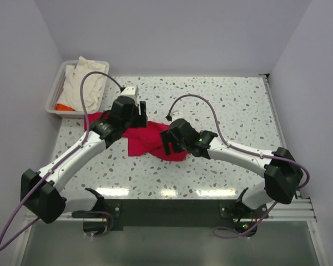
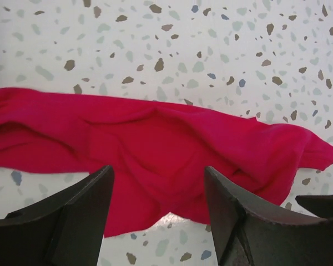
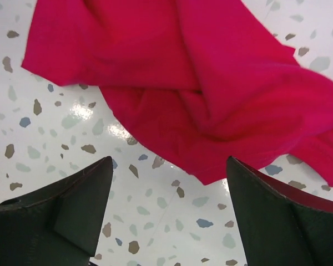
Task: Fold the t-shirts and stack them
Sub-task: Flatten the tshirt out
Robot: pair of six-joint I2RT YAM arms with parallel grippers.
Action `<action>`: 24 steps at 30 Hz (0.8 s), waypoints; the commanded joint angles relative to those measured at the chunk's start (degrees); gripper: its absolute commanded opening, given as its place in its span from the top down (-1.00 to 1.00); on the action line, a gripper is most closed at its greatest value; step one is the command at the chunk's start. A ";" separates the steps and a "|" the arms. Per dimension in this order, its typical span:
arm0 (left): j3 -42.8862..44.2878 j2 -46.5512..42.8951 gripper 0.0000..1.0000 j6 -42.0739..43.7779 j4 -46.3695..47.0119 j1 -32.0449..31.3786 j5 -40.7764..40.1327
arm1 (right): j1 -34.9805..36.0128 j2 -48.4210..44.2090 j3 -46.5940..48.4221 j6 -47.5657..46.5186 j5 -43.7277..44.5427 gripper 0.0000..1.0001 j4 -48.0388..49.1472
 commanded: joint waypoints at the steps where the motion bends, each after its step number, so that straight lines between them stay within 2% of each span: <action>1: -5.05 -7.40 -0.40 1.05 -3.20 -0.38 -8.97 | 0.28 0.60 0.88 4.75 0.97 -0.70 0.16; 5: -11.64 -10.39 -0.39 0.26 -2.24 0.59 -6.53 | 2.04 4.82 0.44 8.09 3.07 -0.63 2.70; 7: -11.21 -9.26 -0.35 0.69 -2.85 0.59 -5.29 | 2.48 7.37 -0.26 9.15 3.78 -0.57 6.30; 11: -11.21 -6.01 -0.31 2.19 -3.29 0.59 -1.96 | 4.85 12.55 2.19 9.42 6.94 -0.46 6.40; 15: -11.12 -4.68 -0.29 2.19 -2.42 0.68 0.34 | 5.91 16.42 5.27 9.76 10.28 -0.46 6.22; 24: -11.30 -4.77 -0.30 2.19 -1.89 0.77 1.13 | 6.62 23.90 9.66 10.99 11.52 -0.45 6.75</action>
